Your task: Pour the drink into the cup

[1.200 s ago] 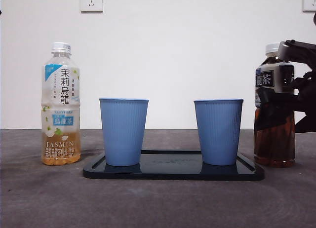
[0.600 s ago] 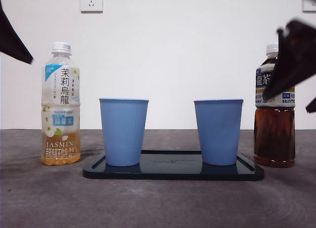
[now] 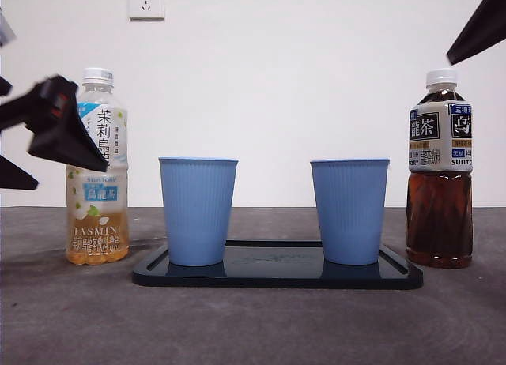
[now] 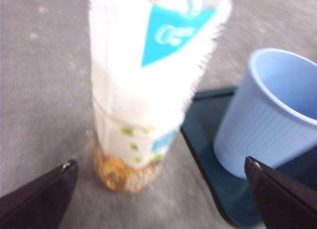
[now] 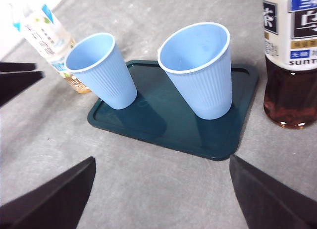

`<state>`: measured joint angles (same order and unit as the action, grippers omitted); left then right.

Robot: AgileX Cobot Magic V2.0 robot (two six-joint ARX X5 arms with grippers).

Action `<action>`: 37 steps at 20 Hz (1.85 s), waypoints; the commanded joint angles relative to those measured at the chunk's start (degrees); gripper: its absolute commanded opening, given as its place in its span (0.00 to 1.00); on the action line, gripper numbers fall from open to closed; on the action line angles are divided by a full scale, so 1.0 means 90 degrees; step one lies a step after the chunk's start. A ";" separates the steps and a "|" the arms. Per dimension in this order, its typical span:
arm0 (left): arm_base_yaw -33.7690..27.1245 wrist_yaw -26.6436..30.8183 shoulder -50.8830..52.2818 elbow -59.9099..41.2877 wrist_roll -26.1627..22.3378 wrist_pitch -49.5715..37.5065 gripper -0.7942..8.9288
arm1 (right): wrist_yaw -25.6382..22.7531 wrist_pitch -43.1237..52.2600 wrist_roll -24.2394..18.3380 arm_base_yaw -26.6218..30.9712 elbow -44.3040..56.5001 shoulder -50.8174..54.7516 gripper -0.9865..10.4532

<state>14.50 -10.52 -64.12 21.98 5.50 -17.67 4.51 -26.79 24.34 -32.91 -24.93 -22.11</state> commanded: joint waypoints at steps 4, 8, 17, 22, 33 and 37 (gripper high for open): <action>0.0022 0.0058 -0.1156 0.0005 -0.0022 -0.1379 0.76 | -0.0002 -0.0175 0.0080 -0.0044 -0.0075 0.0255 0.46; 0.0022 0.0223 -0.1838 0.0007 -0.0036 -0.2305 0.76 | -0.0002 -0.0175 0.0080 -0.0044 -0.0075 0.0267 0.46; 0.0017 0.0466 -0.2543 0.0204 -0.0036 -0.3186 0.58 | -0.0029 -0.0177 0.0063 -0.0044 -0.0075 0.0267 0.46; 0.0017 0.0461 -0.2548 0.0236 -0.0034 -0.3463 0.39 | -0.0027 -0.0182 0.0007 -0.0044 -0.0075 0.0267 0.46; 0.0017 0.0461 -0.2016 0.0308 -0.0350 -0.2696 0.35 | -0.0024 -0.0182 -0.0117 -0.0044 -0.0075 0.0267 0.46; 0.0017 0.0607 -0.1054 0.1098 -0.1481 -0.0389 0.35 | -0.0027 -0.0182 -0.0284 -0.0044 -0.0075 0.0267 0.46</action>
<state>14.63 -5.26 -74.65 29.30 -3.25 -20.03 4.36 -28.93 22.79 -32.91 -24.93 -19.68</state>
